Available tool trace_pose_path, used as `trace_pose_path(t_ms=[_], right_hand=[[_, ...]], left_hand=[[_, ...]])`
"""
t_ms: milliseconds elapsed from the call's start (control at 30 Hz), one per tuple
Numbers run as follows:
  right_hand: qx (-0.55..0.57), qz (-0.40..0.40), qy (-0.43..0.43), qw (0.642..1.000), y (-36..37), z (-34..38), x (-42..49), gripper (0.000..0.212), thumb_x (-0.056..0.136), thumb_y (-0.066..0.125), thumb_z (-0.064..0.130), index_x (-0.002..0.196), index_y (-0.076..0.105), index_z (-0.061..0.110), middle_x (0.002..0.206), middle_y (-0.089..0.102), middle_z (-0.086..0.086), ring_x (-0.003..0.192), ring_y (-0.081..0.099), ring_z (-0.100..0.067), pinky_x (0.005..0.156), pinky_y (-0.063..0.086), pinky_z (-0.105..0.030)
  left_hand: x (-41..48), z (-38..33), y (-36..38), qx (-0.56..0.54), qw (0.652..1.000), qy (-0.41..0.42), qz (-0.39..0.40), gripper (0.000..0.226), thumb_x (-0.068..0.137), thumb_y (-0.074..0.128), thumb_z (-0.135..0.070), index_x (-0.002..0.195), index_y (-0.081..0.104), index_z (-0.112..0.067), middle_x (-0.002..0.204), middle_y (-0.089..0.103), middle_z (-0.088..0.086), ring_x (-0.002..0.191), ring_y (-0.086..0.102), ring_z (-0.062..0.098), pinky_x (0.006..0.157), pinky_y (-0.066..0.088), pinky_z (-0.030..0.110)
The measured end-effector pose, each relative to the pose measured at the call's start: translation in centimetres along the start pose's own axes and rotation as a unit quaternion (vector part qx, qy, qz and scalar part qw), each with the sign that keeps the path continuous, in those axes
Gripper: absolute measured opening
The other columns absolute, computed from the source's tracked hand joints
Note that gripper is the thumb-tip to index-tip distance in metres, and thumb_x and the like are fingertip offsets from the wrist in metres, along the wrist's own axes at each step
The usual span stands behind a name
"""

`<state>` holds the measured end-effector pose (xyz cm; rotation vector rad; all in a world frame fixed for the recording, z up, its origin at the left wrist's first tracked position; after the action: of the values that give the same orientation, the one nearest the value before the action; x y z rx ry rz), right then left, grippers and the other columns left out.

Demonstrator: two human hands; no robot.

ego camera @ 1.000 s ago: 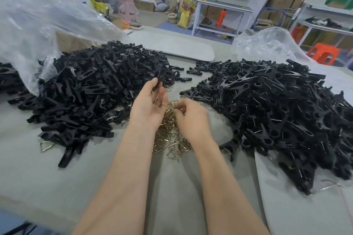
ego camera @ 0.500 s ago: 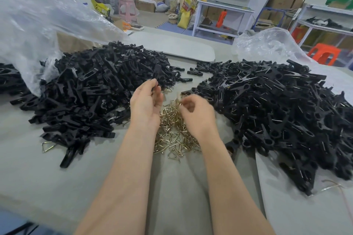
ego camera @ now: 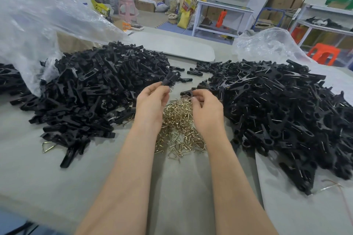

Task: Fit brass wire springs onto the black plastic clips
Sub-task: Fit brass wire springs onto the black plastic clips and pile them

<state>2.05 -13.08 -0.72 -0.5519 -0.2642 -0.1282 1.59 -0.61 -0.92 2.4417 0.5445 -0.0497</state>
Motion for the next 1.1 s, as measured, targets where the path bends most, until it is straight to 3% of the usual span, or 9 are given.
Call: trace_pose_path(t_ms=[67, 200, 333, 500, 567, 667, 800, 967, 1100], right_hand=[[0.054, 0.003, 0.03, 0.998, -0.1, -0.1, 0.2, 0.022, 0.095, 0.051, 0.008, 0.114, 0.062, 0.014, 0.102, 0.064, 0.002, 0.095, 0.063, -0.016, 0.09, 0.052, -0.032], [0.033, 0.028, 0.003, 0.999, -0.1, -0.3, 0.4, 0.022, 0.093, 0.051, 0.004, 0.099, 0.06, 0.024, 0.093, 0.06, 0.005, 0.086, 0.057, -0.009, 0.075, 0.045, -0.013], [0.057, -0.007, -0.016, 0.998, -0.1, 0.1, 0.1, 0.02, 0.093, 0.053, 0.005, 0.091, 0.061, 0.023, 0.098, 0.064, -0.001, 0.089, 0.062, -0.013, 0.086, 0.052, -0.03], [0.097, -0.009, 0.017, 0.995, -0.6, -0.1, 0.1, 0.016, 0.092, 0.056, 0.003, 0.096, 0.063, 0.017, 0.081, 0.064, 0.004, 0.07, 0.067, -0.016, 0.074, 0.058, -0.035], [0.086, 0.0, 0.029, 0.996, -0.4, -0.3, 0.3, 0.013, 0.091, 0.058, 0.005, 0.098, 0.065, 0.014, 0.084, 0.066, 0.001, 0.074, 0.067, -0.014, 0.078, 0.057, -0.03], [0.005, 0.007, -0.016, 1.0, -0.5, -0.3, 0.3, 0.011, 0.089, 0.062, 0.01, 0.095, 0.07, 0.014, 0.087, 0.066, 0.002, 0.076, 0.059, -0.003, 0.072, 0.044, -0.005], [-0.01, 0.022, -0.035, 0.999, -0.7, -0.1, 0.1, 0.01, 0.087, 0.065, 0.012, 0.083, 0.066, 0.021, 0.073, 0.061, 0.011, 0.067, 0.053, 0.001, 0.064, 0.04, -0.002], [0.113, -0.085, 0.022, 0.99, -2.1, -0.1, 0.4, 0.014, 0.086, 0.069, 0.02, 0.075, 0.063, 0.026, 0.07, 0.065, 0.009, 0.066, 0.061, -0.004, 0.067, 0.05, -0.012], [0.241, -0.079, 0.109, 0.961, -2.6, -0.3, 0.5, 0.012, 0.086, 0.07, 0.016, 0.075, 0.065, 0.019, 0.065, 0.064, 0.005, 0.053, 0.058, 0.001, 0.056, 0.049, -0.011]], left_hand=[[0.0, 0.1, 0.1, 0.039, 0.999, 0.011, 0.004, 0.016, 0.086, 0.062, 0.002, 0.094, 0.06, -0.013, 0.102, 0.065, 0.009, 0.095, 0.061, 0.016, 0.09, 0.051, 0.024], [-0.1, 0.2, 0.0, 0.107, 0.993, 0.039, 0.017, 0.015, 0.086, 0.066, -0.006, 0.094, 0.061, -0.019, 0.103, 0.063, 0.005, 0.096, 0.058, 0.015, 0.089, 0.049, 0.029], [0.2, 0.4, -0.2, 0.147, 0.987, 0.061, 0.023, 0.016, 0.085, 0.068, -0.009, 0.096, 0.061, -0.019, 0.095, 0.062, 0.0, 0.087, 0.056, 0.013, 0.076, 0.048, 0.022], [0.5, 1.0, -0.2, 0.329, 0.934, 0.14, 0.002, 0.02, 0.081, 0.07, -0.013, 0.091, 0.06, -0.027, 0.094, 0.06, -0.01, 0.09, 0.056, 0.007, 0.075, 0.041, 0.022], [0.6, 1.1, -0.2, 0.349, 0.925, 0.151, 0.002, 0.02, 0.081, 0.07, -0.014, 0.094, 0.06, -0.026, 0.092, 0.058, -0.015, 0.088, 0.055, 0.001, 0.075, 0.039, 0.021], [0.7, 1.1, -0.3, 0.336, 0.929, 0.157, 0.0, 0.02, 0.082, 0.07, -0.015, 0.095, 0.06, -0.026, 0.089, 0.058, -0.017, 0.083, 0.054, -0.004, 0.071, 0.04, 0.016], [0.6, 1.0, -0.5, 0.344, 0.923, 0.17, -0.016, 0.02, 0.083, 0.069, -0.017, 0.099, 0.061, -0.025, 0.089, 0.055, -0.019, 0.08, 0.051, -0.004, 0.065, 0.037, 0.012], [0.3, 1.0, -0.3, 0.392, 0.902, 0.181, 0.018, 0.02, 0.083, 0.069, -0.013, 0.095, 0.061, -0.026, 0.084, 0.059, -0.017, 0.077, 0.055, -0.002, 0.064, 0.04, 0.009], [-0.2, 1.1, 0.2, 0.432, 0.874, 0.208, 0.076, 0.021, 0.082, 0.07, -0.013, 0.095, 0.062, -0.028, 0.087, 0.063, -0.018, 0.085, 0.058, -0.004, 0.068, 0.04, 0.001]])
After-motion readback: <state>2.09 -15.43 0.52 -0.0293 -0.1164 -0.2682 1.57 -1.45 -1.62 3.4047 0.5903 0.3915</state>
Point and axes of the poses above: each hand's wrist, its own x-axis towards the middle knuckle, its own y-axis out of the palm, z = x × y, the point moved 1 cm from there along x, towards the middle knuckle
